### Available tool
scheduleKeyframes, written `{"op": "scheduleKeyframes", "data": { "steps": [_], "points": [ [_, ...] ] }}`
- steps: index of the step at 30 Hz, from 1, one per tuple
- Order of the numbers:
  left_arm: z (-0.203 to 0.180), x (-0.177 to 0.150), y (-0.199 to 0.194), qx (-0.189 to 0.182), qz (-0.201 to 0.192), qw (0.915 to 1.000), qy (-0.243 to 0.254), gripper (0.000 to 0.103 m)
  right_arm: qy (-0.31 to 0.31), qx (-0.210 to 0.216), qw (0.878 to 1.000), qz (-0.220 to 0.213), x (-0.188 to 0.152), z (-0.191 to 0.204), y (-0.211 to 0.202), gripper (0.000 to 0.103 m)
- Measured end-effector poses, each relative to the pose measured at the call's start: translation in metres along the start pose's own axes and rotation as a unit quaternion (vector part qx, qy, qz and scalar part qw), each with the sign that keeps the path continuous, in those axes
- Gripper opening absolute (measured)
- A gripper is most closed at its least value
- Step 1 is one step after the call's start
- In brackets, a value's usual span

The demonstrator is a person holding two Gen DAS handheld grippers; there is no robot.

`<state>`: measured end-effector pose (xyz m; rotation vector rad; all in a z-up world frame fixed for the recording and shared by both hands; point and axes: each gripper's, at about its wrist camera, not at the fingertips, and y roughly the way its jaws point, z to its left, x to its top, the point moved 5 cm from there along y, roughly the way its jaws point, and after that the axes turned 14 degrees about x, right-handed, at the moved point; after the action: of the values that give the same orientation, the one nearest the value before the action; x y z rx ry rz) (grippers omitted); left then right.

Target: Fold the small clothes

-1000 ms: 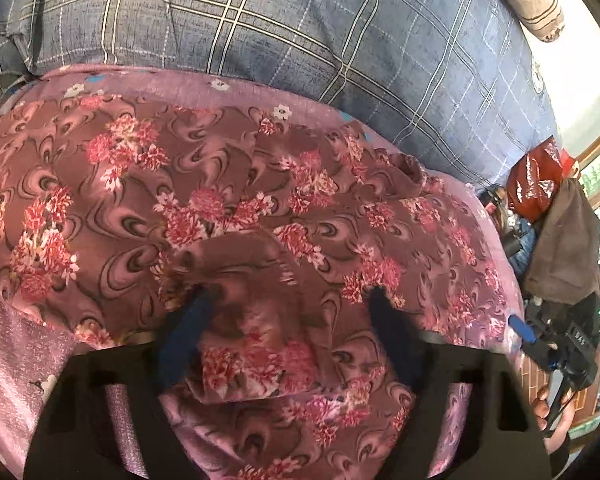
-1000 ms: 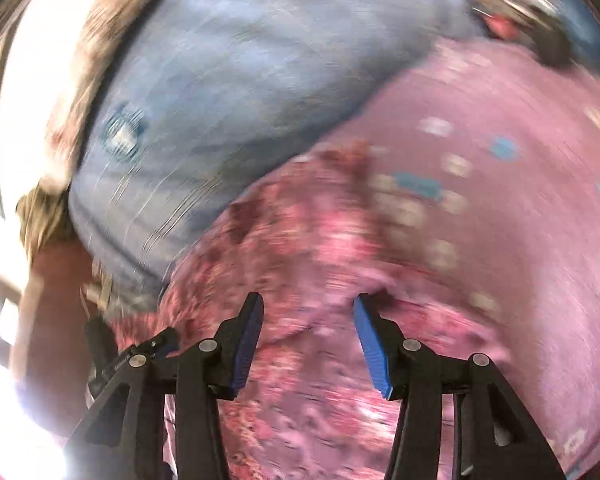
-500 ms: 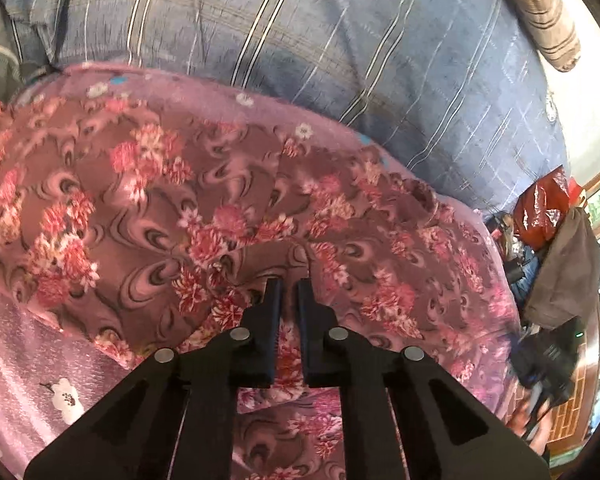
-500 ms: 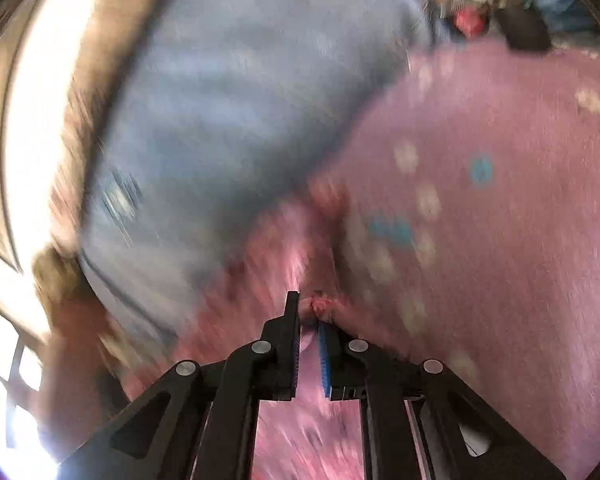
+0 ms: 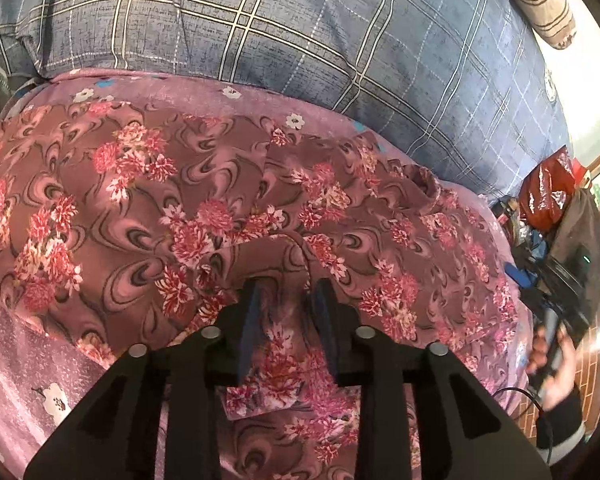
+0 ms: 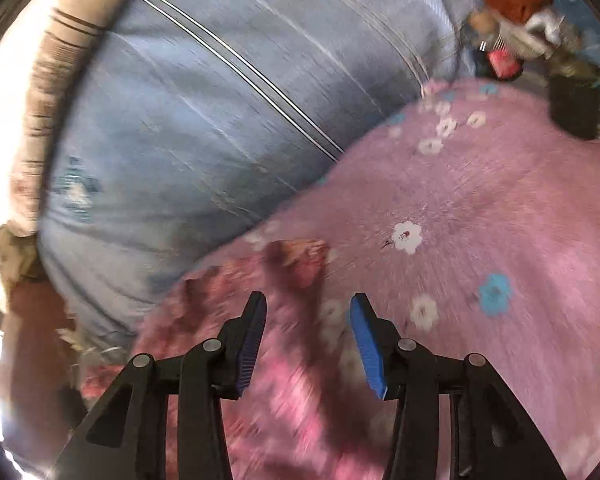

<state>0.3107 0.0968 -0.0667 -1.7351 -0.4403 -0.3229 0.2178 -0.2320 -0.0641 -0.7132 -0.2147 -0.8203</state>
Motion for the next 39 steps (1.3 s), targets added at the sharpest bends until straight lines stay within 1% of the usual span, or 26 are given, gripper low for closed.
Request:
{"op": "scheduleKeyframes", "data": {
  "steps": [3,4,6,8,9,10,12,13,14,15,16,17,19,20,21,22,24,25,27,28,31,33,35,37,38,39],
  "points": [
    [0.001,0.001,0.003,-0.004,0.003,1.0000,-0.001,0.030,0.029,0.012,0.998,0.056,-0.013,-0.010,0.041,0.045],
    [0.002,0.002,0.004,-0.006,0.003,1.0000,-0.002,0.032,0.006,0.028,0.997,0.072,-0.022,0.001,0.047,0.045],
    [0.002,0.002,0.007,-0.010,0.006,0.9999,-0.006,0.037,-0.066,0.019,0.990,0.119,-0.038,0.024,0.058,0.045],
    [0.001,0.001,0.009,-0.011,0.007,0.9999,-0.005,0.039,-0.092,0.011,0.988,0.122,-0.041,0.030,0.056,0.048],
    [-0.001,0.001,0.009,-0.009,0.006,0.9999,-0.002,0.040,-0.071,0.028,0.990,0.115,-0.038,0.027,0.053,0.050],
    [-0.001,0.001,0.008,-0.006,0.004,1.0000,0.001,0.040,-0.013,0.068,0.993,0.096,-0.033,0.017,0.048,0.052],
    [-0.003,0.001,0.009,-0.006,0.002,1.0000,0.004,0.042,0.089,0.137,0.985,0.055,-0.025,-0.004,0.040,0.052],
    [-0.004,0.001,0.009,-0.005,0.002,1.0000,0.003,0.042,0.112,0.149,0.981,0.045,-0.023,-0.012,0.041,0.043],
    [-0.004,0.002,0.009,-0.006,0.000,1.0000,0.003,0.042,0.116,0.147,0.981,0.045,-0.024,-0.016,0.043,0.015],
    [-0.005,0.002,0.007,-0.008,-0.006,1.0000,0.002,0.042,0.094,0.126,0.986,0.060,-0.026,-0.014,0.046,0.009],
    [-0.005,0.003,0.005,-0.008,-0.012,0.9999,0.001,0.042,0.046,0.091,0.991,0.083,-0.029,-0.005,0.049,0.009],
    [-0.005,0.004,0.002,-0.008,-0.020,0.9998,0.001,0.042,-0.018,0.061,0.996,0.065,-0.025,0.011,0.040,0.008],
    [-0.005,0.007,-0.002,-0.008,-0.034,0.9994,-0.001,0.042,-0.059,0.072,0.995,0.017,-0.013,0.030,0.020,0.008],
    [-0.005,0.008,-0.001,-0.004,-0.035,0.9994,-0.004,0.042,-0.076,0.054,0.996,-0.016,-0.005,0.034,0.006,0.008],
    [-0.004,0.008,0.002,0.000,-0.033,0.9995,-0.005,0.042,-0.078,0.037,0.996,-0.027,0.000,0.030,0.003,0.008],
    [-0.003,0.009,0.007,0.006,-0.026,0.9997,-0.003,0.042,-0.068,0.016,0.998,-0.008,-0.001,0.019,0.008,0.008],
    [0.000,0.008,0.017,0.024,-0.006,0.9997,-0.002,0.042,-0.065,-0.062,0.994,0.055,-0.016,-0.008,0.022,0.010],
    [0.002,0.008,0.018,0.023,-0.003,0.9997,-0.006,0.042,-0.066,-0.067,0.993,0.073,-0.023,-0.012,0.022,0.016],
    [0.010,0.014,0.008,0.005,-0.016,0.9995,-0.028,0.042,-0.061,-0.058,0.996,0.026,-0.023,-0.005,0.000,0.019],
    [0.013,0.017,0.001,-0.003,-0.026,0.9990,-0.036,0.042,-0.052,-0.036,0.998,-0.006,-0.023,0.004,-0.016,0.020],
    [0.012,0.023,-0.019,-0.040,-0.054,0.9969,-0.040,0.043,-0.070,0.023,0.996,-0.058,-0.028,0.027,-0.041,0.020],
    [0.001,0.020,-0.023,-0.055,-0.059,0.9965,-0.022,0.056,-0.086,0.044,0.994,-0.045,-0.035,0.043,-0.038,0.020],
    [-0.012,0.015,-0.015,-0.039,-0.050,0.9980,0.003,0.057,-0.090,0.057,0.994,-0.015,-0.047,0.047,-0.025,0.020],
    [-0.024,0.008,0.003,-0.004,-0.025,0.9991,0.034,0.057,-0.076,0.030,0.997,0.010,-0.062,0.030,-0.003,0.028],
    [-0.026,0.004,0.014,0.020,-0.011,0.9987,0.045,0.057,-0.059,-0.005,0.998,0.035,-0.073,0.019,0.008,0.025],
    [-0.027,0.002,0.025,0.041,0.002,0.9977,0.054,0.057,-0.052,-0.017,0.997,0.049,-0.080,0.011,0.014,0.022]
  ]
}}
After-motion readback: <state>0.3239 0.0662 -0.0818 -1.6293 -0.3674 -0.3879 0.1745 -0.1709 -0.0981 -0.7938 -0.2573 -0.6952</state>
